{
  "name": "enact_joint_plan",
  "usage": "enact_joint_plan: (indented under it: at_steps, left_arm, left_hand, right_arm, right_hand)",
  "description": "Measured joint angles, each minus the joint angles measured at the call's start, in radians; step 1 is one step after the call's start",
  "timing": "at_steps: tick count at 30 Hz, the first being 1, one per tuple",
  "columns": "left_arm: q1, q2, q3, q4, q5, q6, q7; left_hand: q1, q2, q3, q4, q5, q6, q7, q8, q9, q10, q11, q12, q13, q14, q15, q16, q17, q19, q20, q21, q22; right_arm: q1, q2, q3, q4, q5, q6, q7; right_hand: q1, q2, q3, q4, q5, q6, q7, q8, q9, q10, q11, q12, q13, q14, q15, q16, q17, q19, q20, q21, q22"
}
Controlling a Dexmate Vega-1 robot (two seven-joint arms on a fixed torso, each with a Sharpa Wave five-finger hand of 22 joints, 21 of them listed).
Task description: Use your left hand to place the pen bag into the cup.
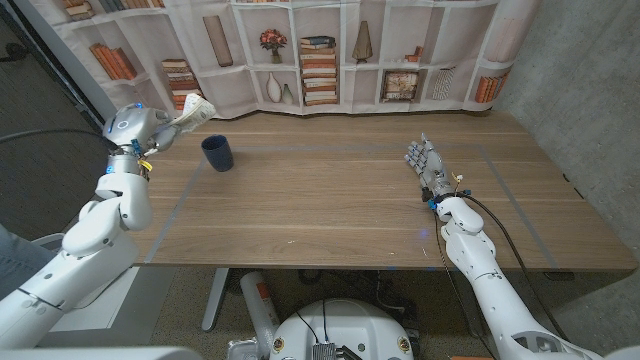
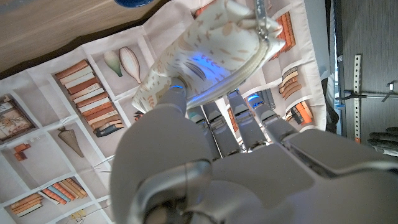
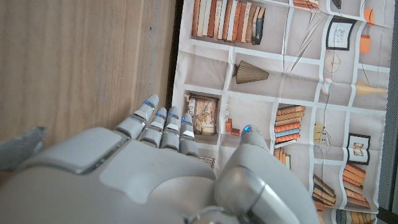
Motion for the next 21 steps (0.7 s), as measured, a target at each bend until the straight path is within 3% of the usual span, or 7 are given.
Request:
enact_joint_plan:
  at_steps: [21]
  left_arm:
    - [-0.135,0.065,0.117,0.071,-0.06,0.022,0.026]
  left_hand:
    - [-0.001,-0.001,0.002,0.002,-0.001,0.014,-0.004,0.004,-0.001,0.011,-0.001,0.0,0.0,0.009,-0.002,0.0,0.0,0.005,0.005,0.0,0.0]
  right_arm:
    - [0.003,0.0,-0.003,-0.003,-0.003,-0.002,-0.001]
  right_hand:
    - [0.0,0.0,0.0,0.0,-0.004,0.0,0.0,0.0,0.0,0.0,0.0,0.0,0.0,0.0,0.0,0.0,0.0,0.005,0.005,-0.004,0.0]
